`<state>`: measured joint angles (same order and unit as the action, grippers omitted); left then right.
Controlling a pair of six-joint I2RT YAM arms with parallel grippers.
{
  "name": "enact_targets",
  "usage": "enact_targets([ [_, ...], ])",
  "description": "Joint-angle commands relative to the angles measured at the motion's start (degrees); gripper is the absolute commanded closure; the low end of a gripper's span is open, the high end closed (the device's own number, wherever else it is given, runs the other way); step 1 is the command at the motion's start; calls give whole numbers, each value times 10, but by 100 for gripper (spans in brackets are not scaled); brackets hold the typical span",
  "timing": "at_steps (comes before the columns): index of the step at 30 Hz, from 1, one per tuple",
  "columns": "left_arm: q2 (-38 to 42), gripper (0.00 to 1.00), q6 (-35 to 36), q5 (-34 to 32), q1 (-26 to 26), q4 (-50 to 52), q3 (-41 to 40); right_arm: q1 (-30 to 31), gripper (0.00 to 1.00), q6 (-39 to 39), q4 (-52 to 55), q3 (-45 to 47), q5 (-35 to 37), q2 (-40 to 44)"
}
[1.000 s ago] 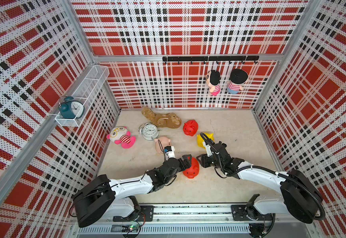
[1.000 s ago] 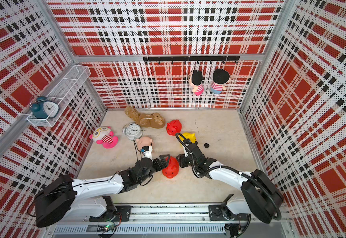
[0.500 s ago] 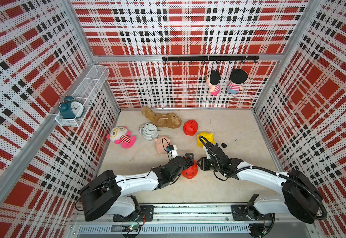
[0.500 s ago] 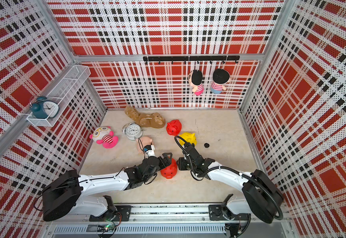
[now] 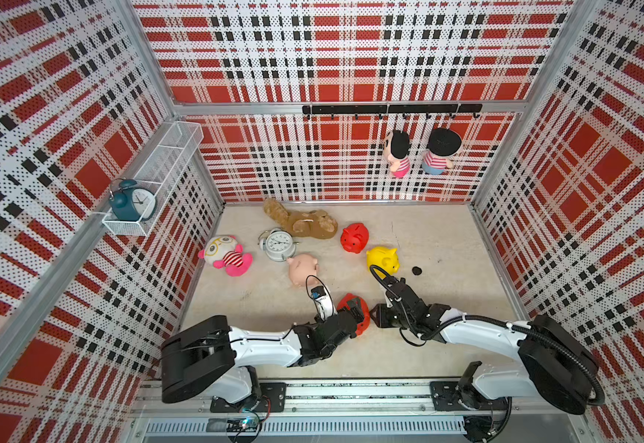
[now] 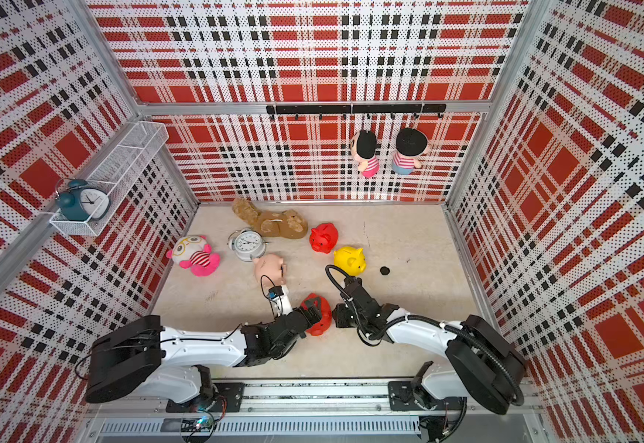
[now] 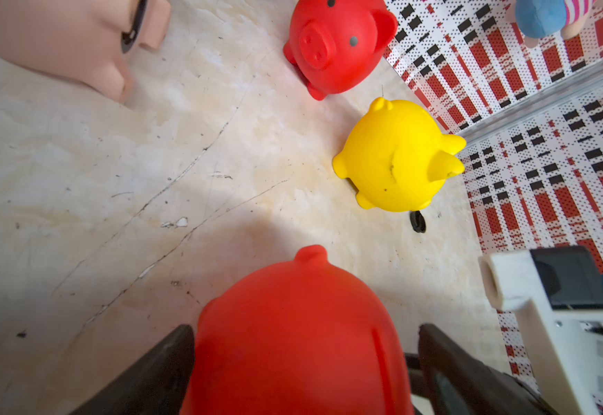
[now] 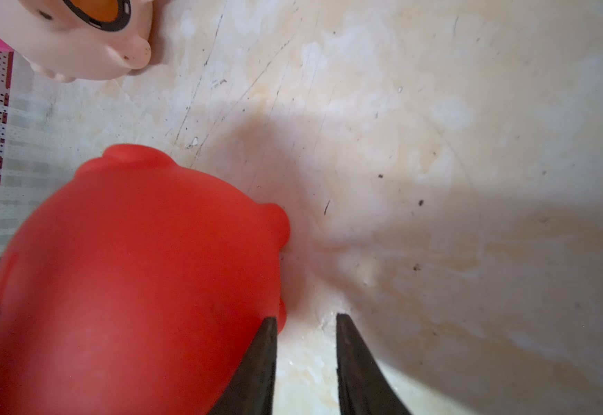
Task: Open piggy banks
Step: Adjust the piggy bank at the center of the board.
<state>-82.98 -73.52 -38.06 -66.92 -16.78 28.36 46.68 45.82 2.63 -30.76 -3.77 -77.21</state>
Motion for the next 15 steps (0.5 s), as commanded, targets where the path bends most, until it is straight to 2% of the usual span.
enact_targets([
  [1,-31,1,-43,-21,-5,-87,-34,15,71,25,-62,1,12,-11],
  [4,-54,2,-39,-26,-5,-144,-44,19,73,36,-78,4,16,-13],
  [7,-68,9,-25,-34,0,-169,-47,20,75,42,-88,3,20,-13],
  [9,-75,26,-22,-26,12,-217,-70,20,75,41,-104,1,13,-11],
  [11,-84,35,-35,-7,31,-275,-104,21,75,40,-119,-4,6,-9],
  [15,-106,36,-68,26,69,-399,-178,28,75,32,-109,-40,12,-7],
])
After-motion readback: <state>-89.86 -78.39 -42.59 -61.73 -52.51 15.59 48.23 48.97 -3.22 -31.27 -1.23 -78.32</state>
